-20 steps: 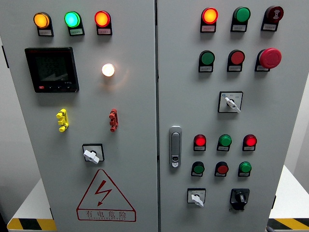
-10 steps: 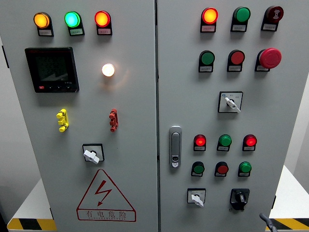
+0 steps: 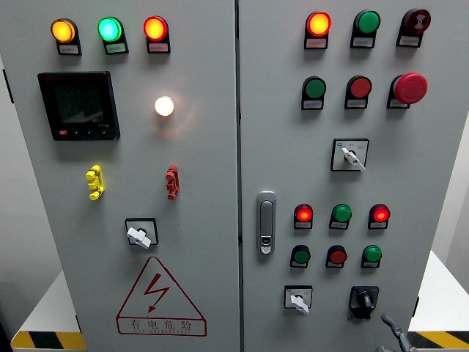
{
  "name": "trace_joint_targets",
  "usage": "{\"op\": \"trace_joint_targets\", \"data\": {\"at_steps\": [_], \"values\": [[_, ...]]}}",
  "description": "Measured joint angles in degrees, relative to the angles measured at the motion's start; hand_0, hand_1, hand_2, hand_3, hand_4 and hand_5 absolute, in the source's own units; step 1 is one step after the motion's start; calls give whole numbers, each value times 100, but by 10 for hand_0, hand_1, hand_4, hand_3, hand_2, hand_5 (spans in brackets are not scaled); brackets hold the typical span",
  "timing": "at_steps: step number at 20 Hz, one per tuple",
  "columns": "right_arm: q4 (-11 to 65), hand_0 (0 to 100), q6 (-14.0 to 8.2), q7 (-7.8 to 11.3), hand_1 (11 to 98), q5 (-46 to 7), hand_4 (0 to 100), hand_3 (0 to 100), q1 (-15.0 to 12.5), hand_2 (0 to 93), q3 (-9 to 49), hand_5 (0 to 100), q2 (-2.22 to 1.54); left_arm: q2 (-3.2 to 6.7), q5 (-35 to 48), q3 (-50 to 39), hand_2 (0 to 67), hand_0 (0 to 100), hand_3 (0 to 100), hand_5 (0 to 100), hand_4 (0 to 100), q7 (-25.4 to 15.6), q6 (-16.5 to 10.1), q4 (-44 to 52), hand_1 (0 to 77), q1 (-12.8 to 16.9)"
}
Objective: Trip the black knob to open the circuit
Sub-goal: 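Raise the right hand up toward the black rotary knob, then grip the black rotary knob with the right hand and twist it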
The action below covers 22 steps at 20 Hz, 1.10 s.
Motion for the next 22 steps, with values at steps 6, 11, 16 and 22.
{"op": "trace_joint_targets", "data": {"at_steps": [6,11,16,22], "values": [[-82,1000,0,-42,731,8,1000,934,142,0,-63,1000,0,2,0,0,195,0,261,86,99,0,0,0,0,1],[-110,1000,0,-97,716,49,1000,937,161,0,-138,1000,9,2,0,0,195,0,261,86,99,0,0,0,0,0],[-122,1000,0,-176,706,265,1000,940,242,0,-165,1000,9,4,0,0,195,0,261,86,99,0,0,0,0,0],[-123,1000,1,-225,694,276,1000,944,279,0,-250,1000,39,4,0,0,195,0,261,86,99,0,0,0,0,-5]]}}
